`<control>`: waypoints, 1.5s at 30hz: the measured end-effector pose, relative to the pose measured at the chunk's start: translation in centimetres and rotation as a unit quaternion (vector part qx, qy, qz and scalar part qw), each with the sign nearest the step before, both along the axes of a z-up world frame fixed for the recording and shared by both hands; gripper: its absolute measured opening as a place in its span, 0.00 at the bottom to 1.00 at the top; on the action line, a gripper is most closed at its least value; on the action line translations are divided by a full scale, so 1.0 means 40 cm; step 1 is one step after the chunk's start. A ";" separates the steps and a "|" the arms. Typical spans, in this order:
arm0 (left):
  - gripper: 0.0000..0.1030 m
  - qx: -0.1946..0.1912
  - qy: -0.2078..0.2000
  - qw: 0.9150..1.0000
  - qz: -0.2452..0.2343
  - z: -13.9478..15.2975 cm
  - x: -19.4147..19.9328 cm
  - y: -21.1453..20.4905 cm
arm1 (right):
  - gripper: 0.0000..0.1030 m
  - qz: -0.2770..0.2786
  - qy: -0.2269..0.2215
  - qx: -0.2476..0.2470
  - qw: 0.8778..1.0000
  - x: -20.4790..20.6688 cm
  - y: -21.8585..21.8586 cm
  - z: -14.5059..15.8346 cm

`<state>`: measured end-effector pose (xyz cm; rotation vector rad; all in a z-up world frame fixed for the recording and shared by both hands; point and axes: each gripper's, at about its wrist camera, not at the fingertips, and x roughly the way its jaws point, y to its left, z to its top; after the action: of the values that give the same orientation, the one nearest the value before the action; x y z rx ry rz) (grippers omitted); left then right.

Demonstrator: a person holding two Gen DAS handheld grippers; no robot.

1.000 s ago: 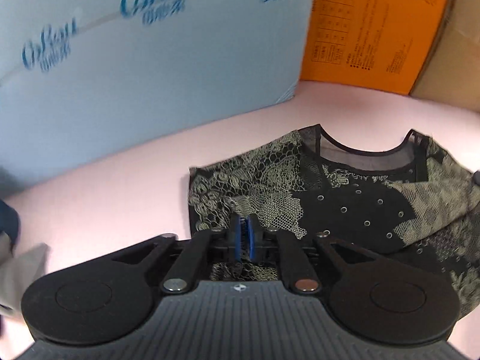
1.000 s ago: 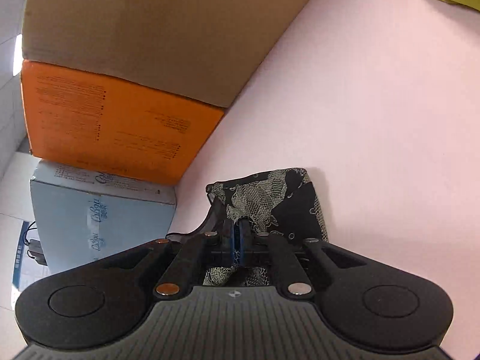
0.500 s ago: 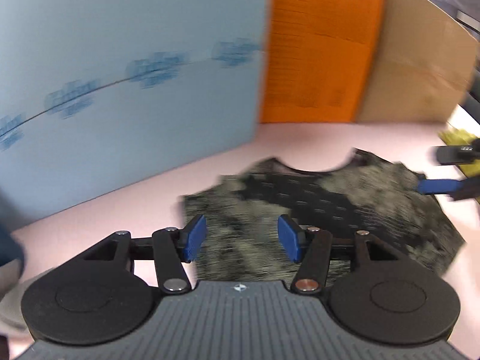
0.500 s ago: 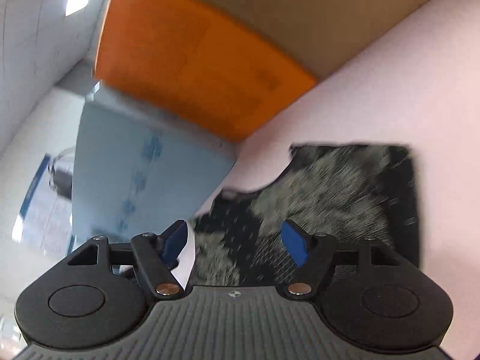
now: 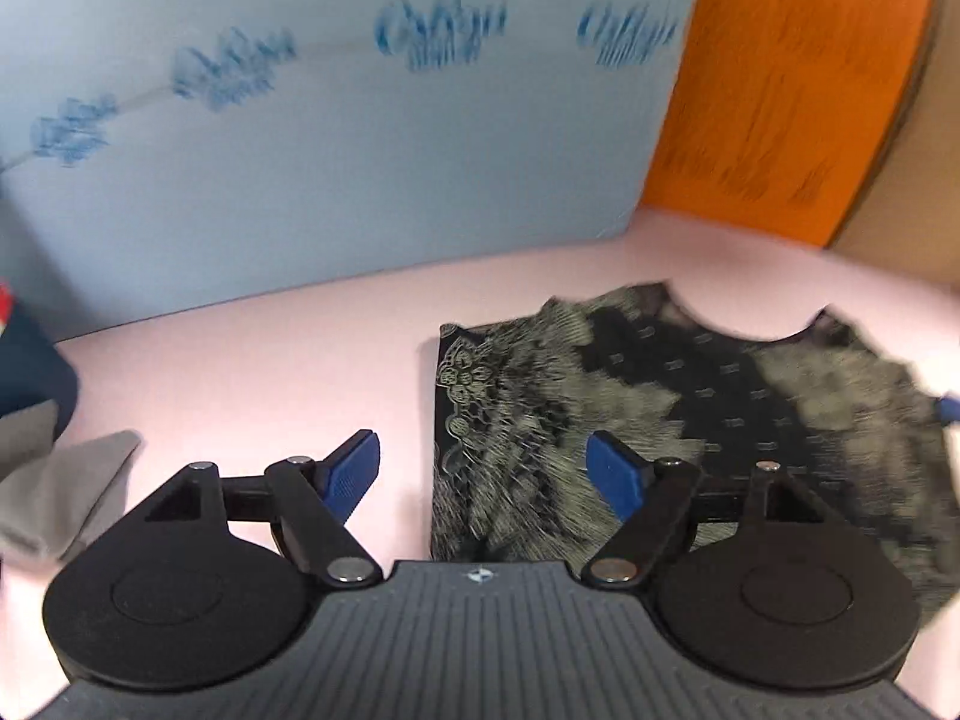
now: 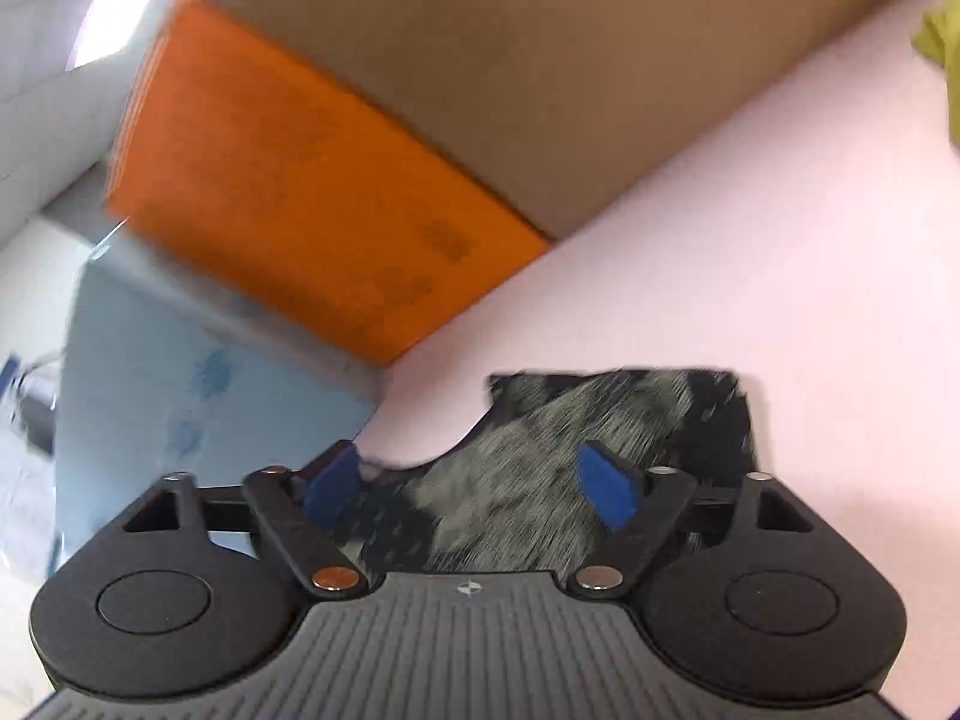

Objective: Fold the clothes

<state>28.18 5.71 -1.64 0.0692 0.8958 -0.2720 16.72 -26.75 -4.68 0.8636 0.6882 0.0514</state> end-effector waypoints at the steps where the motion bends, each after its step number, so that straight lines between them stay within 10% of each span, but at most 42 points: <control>1: 0.76 -0.004 -0.003 1.000 0.001 0.008 -0.025 0.009 | 0.85 0.014 -0.001 -0.014 1.000 -0.021 0.021 0.011; 7: 0.77 0.031 0.002 0.999 0.028 0.000 -0.124 0.039 | 0.86 0.060 0.013 -0.071 0.996 -0.105 0.126 0.022; 15: 0.82 -0.032 -0.010 0.999 0.026 -0.024 -0.034 0.123 | 0.97 -0.006 0.036 -0.201 0.979 -0.115 -0.004 0.043; 25: 0.83 -0.070 0.016 0.997 -0.014 -0.091 0.029 0.106 | 0.99 0.119 0.012 -0.150 0.981 -0.066 -0.067 -0.044; 36: 0.96 -0.023 -0.017 0.999 -0.045 -0.116 0.033 0.011 | 0.95 0.086 -0.006 -0.123 0.989 0.002 -0.036 -0.058; 37: 0.94 -0.019 -0.022 0.999 -0.037 -0.115 0.033 0.003 | 0.88 0.083 -0.004 -0.132 0.988 0.003 -0.033 -0.056; 40: 0.36 -0.002 -0.038 0.999 -0.014 -0.101 0.023 -0.018 | 0.06 0.084 0.018 -0.137 0.987 0.006 -0.025 -0.058; 41: 0.04 0.004 -0.042 0.999 -0.008 -0.095 0.017 -0.025 | 0.05 0.083 0.024 -0.133 0.987 0.005 -0.022 -0.063; 45: 0.02 0.026 -0.060 0.998 0.000 -0.063 -0.019 -0.045 | 0.04 0.072 0.027 -0.107 0.991 -0.003 -0.021 -0.068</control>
<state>27.40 3.92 -4.16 0.1316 0.7831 -0.2422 16.59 -27.59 -7.41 0.6097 0.7914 0.0826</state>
